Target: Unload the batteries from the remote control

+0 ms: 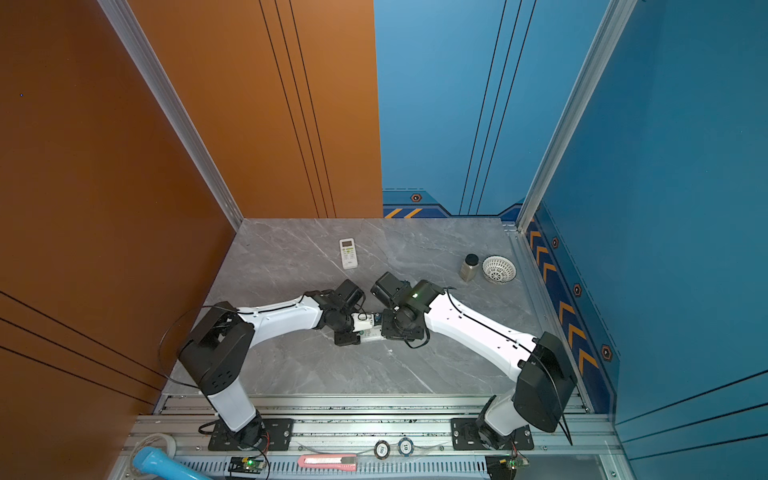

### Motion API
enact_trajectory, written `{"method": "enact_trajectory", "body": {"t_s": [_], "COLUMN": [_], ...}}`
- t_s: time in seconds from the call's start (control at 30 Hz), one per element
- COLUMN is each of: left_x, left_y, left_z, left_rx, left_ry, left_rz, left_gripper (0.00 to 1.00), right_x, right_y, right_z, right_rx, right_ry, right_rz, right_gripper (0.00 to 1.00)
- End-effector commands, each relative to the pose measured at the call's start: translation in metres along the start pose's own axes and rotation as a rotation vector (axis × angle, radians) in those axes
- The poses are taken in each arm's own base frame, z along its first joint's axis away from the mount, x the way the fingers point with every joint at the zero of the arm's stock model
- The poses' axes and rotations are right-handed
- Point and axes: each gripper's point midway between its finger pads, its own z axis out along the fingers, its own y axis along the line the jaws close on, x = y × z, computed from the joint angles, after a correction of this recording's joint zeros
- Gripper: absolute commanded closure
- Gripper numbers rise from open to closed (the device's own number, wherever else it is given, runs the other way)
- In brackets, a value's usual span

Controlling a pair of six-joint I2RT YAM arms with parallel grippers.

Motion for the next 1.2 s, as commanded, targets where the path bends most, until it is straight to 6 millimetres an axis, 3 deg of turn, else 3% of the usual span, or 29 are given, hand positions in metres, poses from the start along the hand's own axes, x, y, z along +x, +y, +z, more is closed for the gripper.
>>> {"method": "enact_trajectory", "body": {"t_s": [0.0, 1.17], "left_x": [0.010, 0.012], "left_y": [-0.023, -0.022], "left_z": [0.009, 0.010], "left_rx": [0.078, 0.075], "left_ry": [0.045, 0.052], "left_rz": [0.006, -0.005], "left_gripper": [0.72, 0.73], "right_x": [0.009, 0.021], "right_y": [-0.004, -0.018], "right_z": [0.008, 0.006], "right_rx": [0.043, 0.084], "right_ry": [0.049, 0.080], "right_rz": [0.008, 0.027], "right_gripper": [1.00, 1.00]}}
